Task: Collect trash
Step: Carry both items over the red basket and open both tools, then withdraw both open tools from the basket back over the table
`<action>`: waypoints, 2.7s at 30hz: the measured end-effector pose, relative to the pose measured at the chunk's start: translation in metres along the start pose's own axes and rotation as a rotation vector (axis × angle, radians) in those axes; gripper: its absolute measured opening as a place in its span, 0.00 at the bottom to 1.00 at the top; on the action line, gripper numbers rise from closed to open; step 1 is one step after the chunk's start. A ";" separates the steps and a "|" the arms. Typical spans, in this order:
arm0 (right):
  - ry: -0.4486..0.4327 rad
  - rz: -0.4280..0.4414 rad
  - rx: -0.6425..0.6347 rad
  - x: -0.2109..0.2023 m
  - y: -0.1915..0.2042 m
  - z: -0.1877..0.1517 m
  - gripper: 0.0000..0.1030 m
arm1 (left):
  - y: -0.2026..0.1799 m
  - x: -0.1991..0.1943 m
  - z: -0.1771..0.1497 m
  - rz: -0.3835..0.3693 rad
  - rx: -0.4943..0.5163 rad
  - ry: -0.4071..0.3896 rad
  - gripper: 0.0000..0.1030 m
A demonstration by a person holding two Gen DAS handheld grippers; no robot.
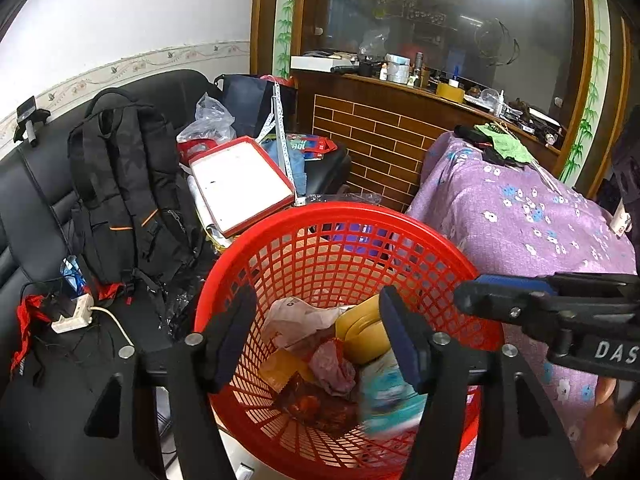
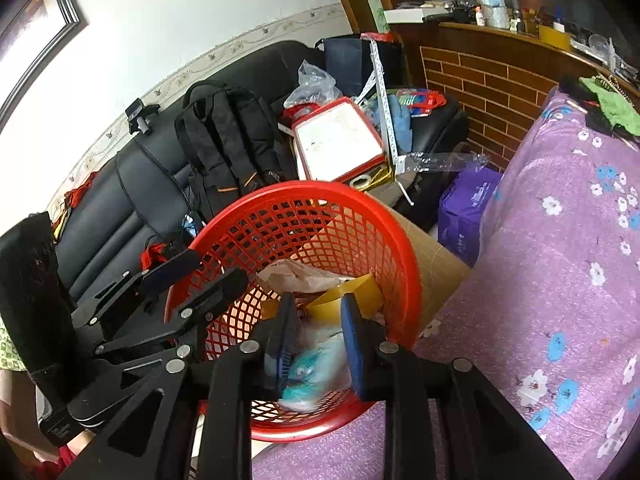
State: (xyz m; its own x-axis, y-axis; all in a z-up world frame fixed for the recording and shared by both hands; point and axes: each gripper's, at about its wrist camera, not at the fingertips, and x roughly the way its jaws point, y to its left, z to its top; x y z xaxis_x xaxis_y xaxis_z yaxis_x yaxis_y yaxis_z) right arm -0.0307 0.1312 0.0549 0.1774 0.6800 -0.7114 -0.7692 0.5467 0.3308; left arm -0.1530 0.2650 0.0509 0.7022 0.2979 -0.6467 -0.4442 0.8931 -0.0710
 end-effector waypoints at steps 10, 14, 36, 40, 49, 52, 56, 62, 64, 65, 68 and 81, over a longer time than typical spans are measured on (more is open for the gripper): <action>-0.075 -0.097 -0.031 -0.025 -0.001 -0.003 0.74 | -0.003 -0.006 0.000 0.058 -0.012 -0.019 0.83; -0.094 -0.130 -0.040 -0.031 -0.004 -0.006 0.79 | -0.005 -0.009 -0.001 0.120 -0.001 -0.041 0.89; -0.126 -0.336 -0.144 -0.045 0.002 -0.028 0.92 | -0.025 -0.021 -0.003 0.349 0.063 -0.020 0.95; -0.135 -0.346 -0.144 -0.050 0.000 -0.032 0.93 | -0.024 -0.022 -0.005 0.318 0.040 0.005 0.95; -0.139 -0.361 -0.138 -0.053 0.003 -0.041 0.94 | -0.024 -0.033 -0.010 0.293 0.017 -0.022 0.95; -0.140 -0.375 -0.146 -0.053 0.005 -0.044 0.95 | -0.026 -0.036 -0.012 0.319 0.027 -0.042 0.95; -0.143 -0.385 -0.156 -0.054 0.008 -0.049 0.96 | -0.026 -0.044 -0.013 0.298 0.023 -0.071 0.95; -0.144 -0.386 -0.165 -0.055 0.010 -0.054 0.96 | -0.024 -0.052 -0.016 0.309 0.007 -0.106 0.95; -0.150 -0.397 -0.168 -0.056 0.010 -0.055 0.96 | -0.022 -0.055 -0.017 0.310 0.002 -0.114 0.95; -0.152 -0.400 -0.168 -0.057 0.010 -0.055 0.96 | -0.022 -0.056 -0.017 0.312 -0.001 -0.119 0.95; -0.158 -0.396 -0.158 -0.060 0.009 -0.057 0.96 | -0.023 -0.059 -0.019 0.340 -0.001 -0.132 0.95; -0.182 -0.413 -0.176 -0.074 0.013 -0.072 0.97 | -0.028 -0.068 -0.023 0.337 -0.006 -0.148 0.95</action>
State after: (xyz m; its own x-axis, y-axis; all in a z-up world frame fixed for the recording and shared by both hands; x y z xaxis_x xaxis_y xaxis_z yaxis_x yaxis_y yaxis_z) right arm -0.0980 0.0533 0.0674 0.5822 0.5062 -0.6362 -0.7011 0.7088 -0.0776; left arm -0.2017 0.2120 0.0795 0.5886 0.6212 -0.5174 -0.6674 0.7346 0.1226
